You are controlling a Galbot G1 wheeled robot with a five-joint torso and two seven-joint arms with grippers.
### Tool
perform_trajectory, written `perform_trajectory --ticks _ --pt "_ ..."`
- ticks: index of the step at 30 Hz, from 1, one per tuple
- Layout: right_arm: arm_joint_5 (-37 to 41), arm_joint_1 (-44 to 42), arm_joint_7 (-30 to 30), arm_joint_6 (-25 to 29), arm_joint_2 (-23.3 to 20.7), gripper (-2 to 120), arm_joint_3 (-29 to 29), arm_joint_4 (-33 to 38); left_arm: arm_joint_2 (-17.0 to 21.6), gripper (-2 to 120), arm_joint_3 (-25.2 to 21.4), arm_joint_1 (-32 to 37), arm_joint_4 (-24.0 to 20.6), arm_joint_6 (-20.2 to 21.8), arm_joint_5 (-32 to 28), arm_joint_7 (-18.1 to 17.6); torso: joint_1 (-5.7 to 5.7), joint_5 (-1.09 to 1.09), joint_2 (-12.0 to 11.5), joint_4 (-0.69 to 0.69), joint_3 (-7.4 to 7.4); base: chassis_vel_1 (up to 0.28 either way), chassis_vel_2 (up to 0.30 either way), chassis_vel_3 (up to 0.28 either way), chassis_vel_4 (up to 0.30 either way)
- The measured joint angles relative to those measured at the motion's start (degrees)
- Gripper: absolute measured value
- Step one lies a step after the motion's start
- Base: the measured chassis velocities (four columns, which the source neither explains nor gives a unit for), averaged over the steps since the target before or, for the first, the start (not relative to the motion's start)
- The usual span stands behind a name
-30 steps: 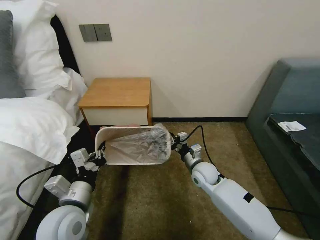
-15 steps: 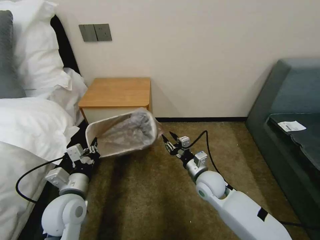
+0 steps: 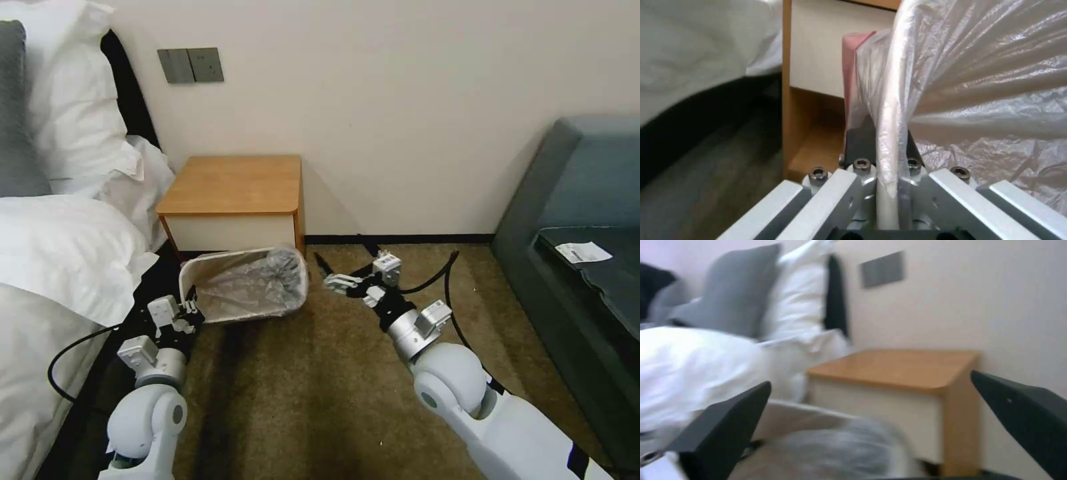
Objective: Pick up the garbage bag from the table and place it over the trash can.
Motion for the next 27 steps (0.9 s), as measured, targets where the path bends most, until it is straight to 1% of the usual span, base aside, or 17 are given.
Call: perform_trajectory --ticks 1,3,4,5,7,9,11,13,14,16,17,19,21,22,25,26,27 --pt "0.00 0.00 0.00 0.00 0.00 111 0.00 0.00 0.00 0 0.00 0.00 0.00 0.00 0.00 0.00 0.00 0.00 0.00 0.00 0.00 0.000 0.000 0.000 0.000" --pt "1.80 1.78 1.76 -3.13 -1.26 113 -4.28 1.50 0.11 0 0.48 -0.14 0.66 -1.17 3.12 0.03 0.00 0.00 0.00 0.00 0.00 0.000 0.000 0.000 0.000" --pt "1.80 1.78 1.76 -3.13 -1.26 113 -4.28 1.50 0.11 0 0.48 -0.14 0.66 -1.17 3.12 0.03 0.00 0.00 0.00 0.00 0.00 0.000 0.000 0.000 0.000" --pt "2.70 3.00 3.00 -4.84 -1.83 114 -6.38 1.95 0.14 0 0.71 -0.23 0.95 -1.82 5.03 0.02 0.00 0.00 0.00 0.00 0.00 0.000 0.000 0.000 0.000" --pt "3.36 5.53 4.74 -7.57 -2.27 114 -9.46 1.94 0.15 0 1.35 -0.22 1.10 -2.34 6.80 -0.10 0.00 0.00 0.00 0.00 0.00 0.000 0.000 0.000 0.000" --pt "3.49 6.73 5.39 -8.53 -2.28 114 -10.48 1.70 0.12 0 1.59 -0.19 1.10 -2.41 7.31 -0.13 0.00 0.00 0.00 -0.01 0.00 0.000 0.000 0.000 0.000" --pt "4.00 10.91 7.50 -11.56 -2.25 114 -13.34 0.66 -0.12 0 2.06 -0.06 1.30 -3.04 9.65 -0.20 0.00 0.01 0.00 -0.01 0.00 0.000 0.000 0.000 0.000" --pt "3.41 15.93 7.93 -15.22 -2.33 111 -16.15 -0.86 -0.31 0 2.71 0.12 1.32 -3.24 11.10 -0.30 0.00 0.01 0.00 0.00 0.01 0.000 0.000 0.000 0.000" --pt "3.41 15.93 7.93 -15.22 -2.33 111 -16.15 -0.86 -0.31 0 2.71 0.12 1.32 -3.24 11.10 -0.30 0.00 0.01 0.00 0.00 0.01 0.000 0.000 0.000 0.000" --pt "0.15 20.64 6.05 -17.82 -2.54 107 -19.06 -2.90 -0.49 0 3.20 0.16 1.27 -3.24 11.87 -0.33 0.00 -0.01 0.00 0.00 0.01 0.000 0.000 0.000 0.000" --pt "0.15 20.64 6.05 -17.82 -2.54 107 -19.06 -2.90 -0.49 0 3.20 0.16 1.27 -3.24 11.87 -0.33 0.00 -0.01 0.00 0.00 0.01 0.000 0.000 0.000 0.000" --pt "-4.59 24.22 3.25 -18.59 -2.36 103 -21.63 -5.14 -0.59 0 3.42 0.17 1.17 -2.99 12.21 -0.41 0.00 0.00 0.00 -0.01 0.01 0.000 0.000 0.000 0.000" --pt "-8.14 27.35 0.75 -19.61 -1.57 95 -24.36 -7.01 -0.70 0 3.50 0.09 1.11 -2.46 12.34 -0.58 0.00 0.00 -0.01 0.00 0.01 0.000 0.000 0.000 0.000" --pt "-8.14 27.35 0.75 -19.61 -1.57 95 -24.36 -7.01 -0.70 0 3.50 0.09 1.11 -2.46 12.34 -0.58 0.00 0.00 -0.01 0.00 0.01 0.000 0.000 0.000 0.000" --pt "-11.02 29.05 -1.81 -20.00 0.10 81 -25.78 -8.35 -0.77 0 3.38 -0.05 1.13 -2.19 12.27 -0.64 0.00 0.00 0.00 0.00 0.01 0.000 0.000 0.000 0.000" --pt "-11.02 29.05 -1.81 -20.00 0.10 81 -25.78 -8.35 -0.77 0 3.38 -0.05 1.13 -2.19 12.27 -0.64 0.00 0.00 0.00 0.00 0.01 0.000 0.000 0.000 0.000" --pt "-12.48 29.07 -2.74 -19.53 0.60 76 -25.74 -8.72 -0.79 0 3.27 -0.13 1.23 -2.11 12.19 -0.67 0.00 0.00 0.00 0.00 0.01 0.000 0.000 0.000 0.000"
